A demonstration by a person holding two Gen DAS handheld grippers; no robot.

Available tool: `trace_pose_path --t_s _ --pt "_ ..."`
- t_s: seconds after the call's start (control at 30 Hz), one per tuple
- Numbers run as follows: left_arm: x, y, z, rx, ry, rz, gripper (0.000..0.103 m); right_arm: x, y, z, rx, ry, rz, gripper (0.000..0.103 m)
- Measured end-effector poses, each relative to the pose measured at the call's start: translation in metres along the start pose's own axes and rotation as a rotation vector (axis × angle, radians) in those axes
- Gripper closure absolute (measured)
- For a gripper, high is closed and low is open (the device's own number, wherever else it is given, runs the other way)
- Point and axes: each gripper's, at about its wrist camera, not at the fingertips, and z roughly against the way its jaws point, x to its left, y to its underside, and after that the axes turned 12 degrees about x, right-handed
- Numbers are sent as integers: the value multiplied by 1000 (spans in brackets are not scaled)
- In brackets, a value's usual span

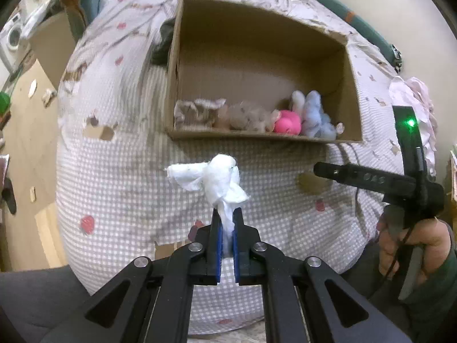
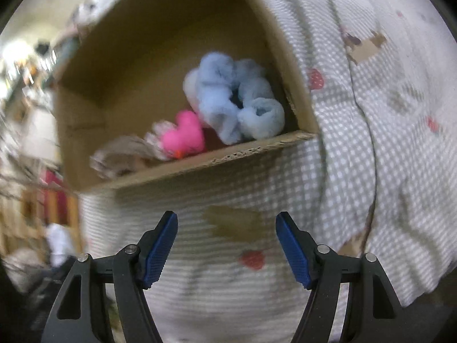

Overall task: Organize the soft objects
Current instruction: 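Grasp the tan translucent block with the right gripper while the left holds the white cloth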

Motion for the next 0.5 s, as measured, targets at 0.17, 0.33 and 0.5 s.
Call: trace_pose_path --t_s 0.17,0.33,0.5 --pt "-1 -6 -5 2 11 2 97 28 -5 -25 39 168 134 45" --pt "-4 -6 -8 9 27 2 97 48 -2 -40 50 303 234 61" --pt "-4 -8 -6 -7 17 -3 97 53 -1 -38 45 274 254 89"
